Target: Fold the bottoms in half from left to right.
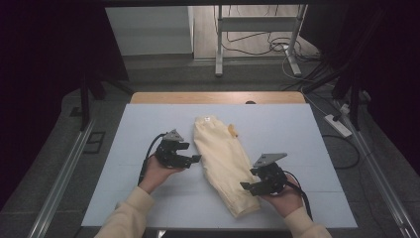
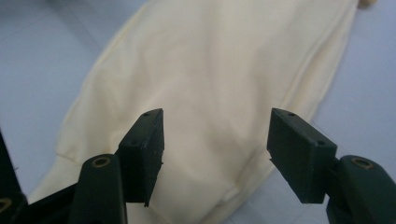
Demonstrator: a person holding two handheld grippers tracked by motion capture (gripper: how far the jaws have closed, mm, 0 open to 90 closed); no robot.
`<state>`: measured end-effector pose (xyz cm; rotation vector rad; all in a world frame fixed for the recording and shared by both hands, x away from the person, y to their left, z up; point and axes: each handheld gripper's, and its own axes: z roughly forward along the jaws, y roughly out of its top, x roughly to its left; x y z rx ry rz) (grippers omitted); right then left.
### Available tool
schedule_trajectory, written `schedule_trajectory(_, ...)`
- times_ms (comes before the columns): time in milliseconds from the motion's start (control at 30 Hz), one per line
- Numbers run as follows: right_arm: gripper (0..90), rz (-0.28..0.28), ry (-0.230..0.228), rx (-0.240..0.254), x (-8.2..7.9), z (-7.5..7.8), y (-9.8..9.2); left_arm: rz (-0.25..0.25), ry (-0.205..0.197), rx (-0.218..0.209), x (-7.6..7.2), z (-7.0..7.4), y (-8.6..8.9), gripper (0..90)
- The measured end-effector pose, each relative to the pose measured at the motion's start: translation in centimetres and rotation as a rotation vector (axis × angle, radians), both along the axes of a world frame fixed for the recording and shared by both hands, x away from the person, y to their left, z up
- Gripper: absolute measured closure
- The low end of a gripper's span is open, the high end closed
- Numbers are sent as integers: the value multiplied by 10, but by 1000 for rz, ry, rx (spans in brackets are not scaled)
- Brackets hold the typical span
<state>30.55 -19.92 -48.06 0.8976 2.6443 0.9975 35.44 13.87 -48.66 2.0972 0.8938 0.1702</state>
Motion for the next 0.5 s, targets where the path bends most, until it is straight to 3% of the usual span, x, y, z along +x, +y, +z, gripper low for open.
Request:
schedule_trajectory(100, 358, -28, 27, -9, 4, -5, -3, 0, 0, -1, 0, 0, 0, 259)
schedule_trajectory(500, 309, -48, 52, -114, 9, -20, -2, 2, 2, 8, 0, -1, 1, 256)
